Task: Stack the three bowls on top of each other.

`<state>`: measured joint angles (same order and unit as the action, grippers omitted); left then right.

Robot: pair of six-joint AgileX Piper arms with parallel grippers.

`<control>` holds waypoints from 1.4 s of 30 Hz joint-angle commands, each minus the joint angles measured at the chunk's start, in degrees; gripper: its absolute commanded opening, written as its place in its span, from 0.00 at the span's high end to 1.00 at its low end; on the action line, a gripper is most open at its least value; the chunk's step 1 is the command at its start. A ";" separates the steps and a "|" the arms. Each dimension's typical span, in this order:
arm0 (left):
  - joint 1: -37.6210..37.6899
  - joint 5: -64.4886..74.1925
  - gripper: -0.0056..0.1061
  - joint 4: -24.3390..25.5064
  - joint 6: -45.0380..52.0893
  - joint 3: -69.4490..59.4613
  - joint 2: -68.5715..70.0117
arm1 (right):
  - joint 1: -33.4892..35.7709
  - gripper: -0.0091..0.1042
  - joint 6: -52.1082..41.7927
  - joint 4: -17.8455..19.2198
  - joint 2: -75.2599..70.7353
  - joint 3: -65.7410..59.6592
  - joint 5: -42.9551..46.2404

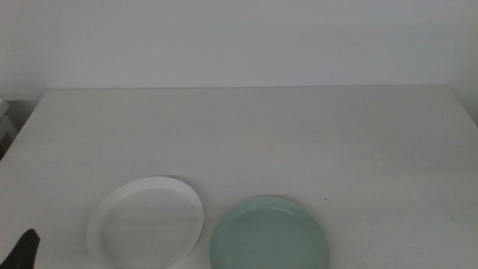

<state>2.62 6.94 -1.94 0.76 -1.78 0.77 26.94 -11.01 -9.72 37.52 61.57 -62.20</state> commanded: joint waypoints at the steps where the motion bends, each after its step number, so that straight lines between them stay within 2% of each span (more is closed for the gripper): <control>1: -1.12 -4.51 0.01 0.84 -0.42 0.29 0.78 | -0.37 0.48 -0.63 0.07 0.32 1.52 3.28; 3: -3.34 -4.65 0.01 1.34 -0.76 0.40 0.41 | -0.37 0.48 -0.63 0.07 0.32 1.52 3.28; 10: -9.23 -1.69 0.01 -4.82 -5.84 8.75 -10.04 | -0.37 0.48 -0.49 0.07 0.32 1.52 3.28; 15: -13.03 13.85 0.01 -6.32 -5.84 23.83 -23.58 | -0.37 0.48 -0.49 0.07 0.32 1.52 3.28; 22: -12.84 38.24 0.01 -6.80 -5.77 46.78 -39.65 | -0.37 0.48 -0.42 0.07 0.32 1.52 3.28; 27: -12.84 50.65 0.01 -6.67 -5.72 55.73 -46.78 | -0.37 0.48 -0.22 0.07 0.32 1.52 3.28; 35: -12.89 49.82 0.01 -5.75 -5.65 56.53 -51.93 | -0.37 0.48 -0.22 0.07 0.32 1.52 3.28; 39: -12.89 48.49 0.01 -7.19 -5.53 56.48 -55.47 | -0.37 0.48 -0.22 0.07 0.32 1.52 3.28; 42: -12.89 47.50 0.01 -9.42 -0.76 56.53 -60.35 | -0.37 0.48 -0.22 0.07 0.32 1.52 3.28</control>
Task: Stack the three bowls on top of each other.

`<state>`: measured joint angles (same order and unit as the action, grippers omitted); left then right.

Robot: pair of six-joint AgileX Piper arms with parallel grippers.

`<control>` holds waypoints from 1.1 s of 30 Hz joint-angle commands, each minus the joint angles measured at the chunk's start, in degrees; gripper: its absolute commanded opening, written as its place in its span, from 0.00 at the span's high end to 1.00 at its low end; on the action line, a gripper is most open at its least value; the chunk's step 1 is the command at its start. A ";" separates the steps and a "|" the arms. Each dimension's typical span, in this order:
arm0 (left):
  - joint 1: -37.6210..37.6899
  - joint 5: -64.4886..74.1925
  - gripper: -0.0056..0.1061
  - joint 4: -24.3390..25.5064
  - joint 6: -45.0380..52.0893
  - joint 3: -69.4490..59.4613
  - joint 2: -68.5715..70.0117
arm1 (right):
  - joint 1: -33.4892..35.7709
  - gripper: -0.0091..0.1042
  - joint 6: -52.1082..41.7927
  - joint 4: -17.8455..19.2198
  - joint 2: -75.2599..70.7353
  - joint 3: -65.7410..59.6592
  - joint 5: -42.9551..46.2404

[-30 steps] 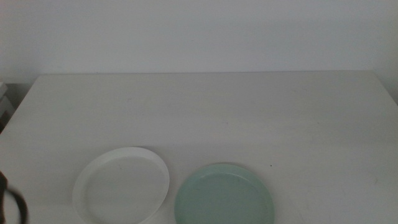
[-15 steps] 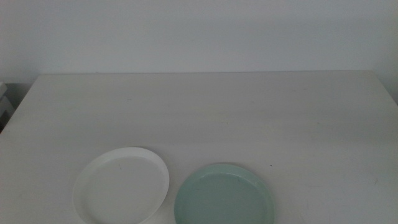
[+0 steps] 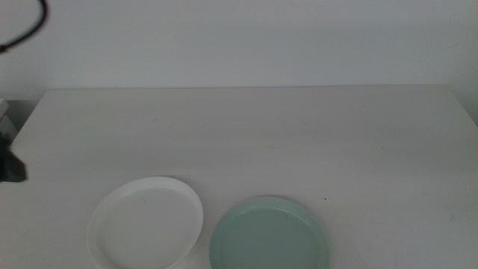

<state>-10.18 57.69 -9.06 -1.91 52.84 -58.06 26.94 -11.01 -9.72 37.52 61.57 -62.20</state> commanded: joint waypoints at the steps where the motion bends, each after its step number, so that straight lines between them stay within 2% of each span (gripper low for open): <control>1: -0.10 -3.30 0.01 -3.55 4.03 1.91 -3.46 | -0.37 0.48 -0.22 0.07 0.32 1.52 3.28; 5: -0.10 -3.30 0.01 -6.66 11.73 1.91 -10.66 | -0.37 0.48 -0.22 0.07 0.32 1.52 3.28; 14: -0.04 -7.53 0.01 -16.87 19.86 1.73 -27.34 | -0.37 0.48 -0.22 0.07 0.32 1.52 3.28; 21: 3.96 -10.90 0.01 -16.73 21.16 1.73 -36.63 | -0.37 0.48 -0.22 0.07 0.32 1.52 3.28; 24: 5.13 -11.87 0.05 -16.68 21.16 1.73 -39.17 | -0.37 0.48 -0.22 0.07 0.32 1.52 3.28; 27: 5.66 -12.25 0.17 -16.61 21.16 1.73 -40.90 | -0.37 0.48 -0.22 0.07 0.32 1.52 3.28; 28: 5.66 -12.09 0.24 -16.61 21.23 1.73 -41.33 | -0.37 0.48 -0.22 0.07 0.32 1.52 3.28; 33: 5.78 -12.15 0.75 -16.73 21.12 1.73 -42.26 | -0.37 0.48 -0.22 0.07 0.32 1.52 3.28</control>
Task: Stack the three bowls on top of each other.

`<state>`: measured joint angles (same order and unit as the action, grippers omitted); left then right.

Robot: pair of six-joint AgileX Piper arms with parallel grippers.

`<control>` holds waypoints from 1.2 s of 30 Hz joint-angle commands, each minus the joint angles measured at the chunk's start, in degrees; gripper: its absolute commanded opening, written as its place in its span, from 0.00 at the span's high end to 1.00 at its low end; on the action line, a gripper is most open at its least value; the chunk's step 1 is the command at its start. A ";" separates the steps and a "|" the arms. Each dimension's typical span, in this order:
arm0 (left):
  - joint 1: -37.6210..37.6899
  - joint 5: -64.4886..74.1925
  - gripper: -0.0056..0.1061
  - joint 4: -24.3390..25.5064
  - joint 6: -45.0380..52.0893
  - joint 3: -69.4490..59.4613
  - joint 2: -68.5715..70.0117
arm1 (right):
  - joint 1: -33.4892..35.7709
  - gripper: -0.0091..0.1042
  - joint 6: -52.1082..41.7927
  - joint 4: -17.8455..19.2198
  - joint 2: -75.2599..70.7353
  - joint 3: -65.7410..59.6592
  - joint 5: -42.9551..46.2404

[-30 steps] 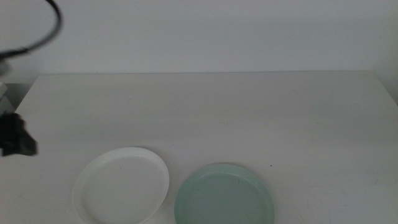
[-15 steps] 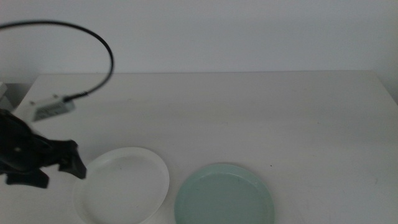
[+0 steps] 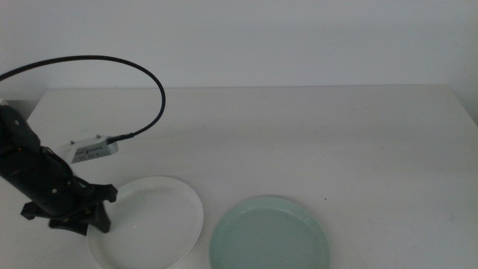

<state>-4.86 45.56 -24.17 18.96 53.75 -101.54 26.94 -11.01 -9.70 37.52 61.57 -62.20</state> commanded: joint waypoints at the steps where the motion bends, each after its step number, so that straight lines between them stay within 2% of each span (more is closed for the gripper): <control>1: 0.47 0.08 0.86 -1.35 0.11 0.82 1.29 | -0.37 0.48 -0.22 0.05 0.32 1.52 3.28; 2: 0.47 0.08 0.95 -1.20 -0.20 0.82 1.60 | -0.37 0.48 -0.22 0.05 0.32 1.52 3.28; 6: 0.27 1.46 0.95 -0.39 -1.95 0.82 6.07 | -0.37 0.48 -0.22 0.05 0.32 1.52 3.28; 10: 1.13 3.77 0.95 -2.02 -3.50 1.42 14.94 | -0.37 0.48 -0.22 0.05 0.32 1.52 3.28; 16: 10.75 5.30 0.95 -1.06 -9.51 6.25 21.13 | -0.37 0.48 -0.22 0.05 0.32 1.52 3.28; 20: 19.32 5.18 0.95 -0.28 -12.96 8.87 20.01 | -0.37 0.48 -0.16 0.05 0.32 1.52 3.28; 27: 29.12 0.55 0.95 -1.03 -14.12 9.03 13.75 | -0.37 0.48 -0.22 0.05 0.32 1.52 3.28; 36: 35.88 -7.33 0.93 -0.96 -15.08 9.03 5.94 | -0.37 0.48 -0.22 0.05 0.32 1.52 3.28</control>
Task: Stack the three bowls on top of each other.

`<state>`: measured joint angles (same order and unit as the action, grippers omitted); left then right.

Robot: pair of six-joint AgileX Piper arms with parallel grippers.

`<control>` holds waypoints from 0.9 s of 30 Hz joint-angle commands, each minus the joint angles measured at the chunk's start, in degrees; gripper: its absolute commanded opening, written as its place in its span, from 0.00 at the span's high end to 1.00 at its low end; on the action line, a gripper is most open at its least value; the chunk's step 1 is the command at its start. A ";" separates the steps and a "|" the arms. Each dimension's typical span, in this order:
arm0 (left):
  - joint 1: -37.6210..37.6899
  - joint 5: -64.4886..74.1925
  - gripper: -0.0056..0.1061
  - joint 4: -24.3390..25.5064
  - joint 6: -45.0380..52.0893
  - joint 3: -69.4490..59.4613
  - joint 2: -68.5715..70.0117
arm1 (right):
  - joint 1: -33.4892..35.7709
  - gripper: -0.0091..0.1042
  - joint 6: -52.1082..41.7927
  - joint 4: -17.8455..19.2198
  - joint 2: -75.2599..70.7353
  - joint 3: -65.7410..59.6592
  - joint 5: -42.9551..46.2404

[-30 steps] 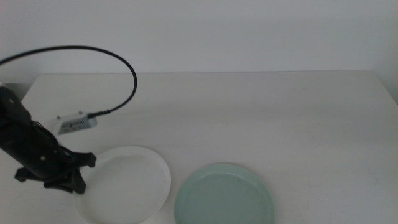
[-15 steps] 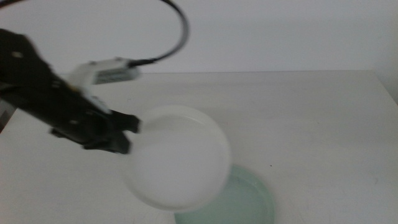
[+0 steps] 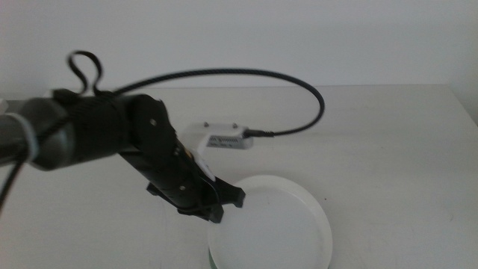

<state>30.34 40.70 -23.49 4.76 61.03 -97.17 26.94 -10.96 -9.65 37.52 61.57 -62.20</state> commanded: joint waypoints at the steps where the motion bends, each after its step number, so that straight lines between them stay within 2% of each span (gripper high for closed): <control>1: 0.86 -2.73 0.92 -1.69 -0.88 1.75 0.92 | -0.37 0.48 -0.27 0.00 0.32 1.52 3.28; 3: 1.14 -3.01 0.87 -1.63 -0.82 1.75 0.43 | -0.37 0.48 -0.27 0.00 0.32 1.52 3.28; 6: 0.95 -2.71 0.68 -0.57 -0.56 1.75 1.03 | -0.37 0.48 -0.19 0.00 0.32 1.52 3.28; 10: 0.80 -3.03 0.30 7.72 -3.20 1.82 5.07 | -0.37 0.48 -0.28 0.00 0.32 1.52 3.28; 11: 0.29 -2.69 0.24 9.87 -4.76 2.04 6.53 | -0.37 0.48 -0.28 0.00 0.32 1.52 3.28; 13: -1.34 -1.68 0.17 13.01 -7.16 2.58 9.49 | -0.37 0.48 -0.22 0.00 0.32 1.52 3.28; 17: -6.40 -1.42 0.16 16.46 -8.33 4.15 17.18 | -0.37 0.48 -0.27 0.00 0.32 1.52 3.28; 23: -14.06 -1.22 0.16 17.81 -8.07 6.69 28.30 | -0.37 0.48 -0.26 0.00 0.32 1.52 3.28; 27: -19.22 -0.82 0.16 22.52 -8.07 6.85 32.38 | -0.37 0.48 -0.20 0.00 0.32 1.52 3.28</control>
<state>12.87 42.07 -2.73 -2.70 66.07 -67.09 26.94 -10.96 -9.65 37.52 61.57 -62.20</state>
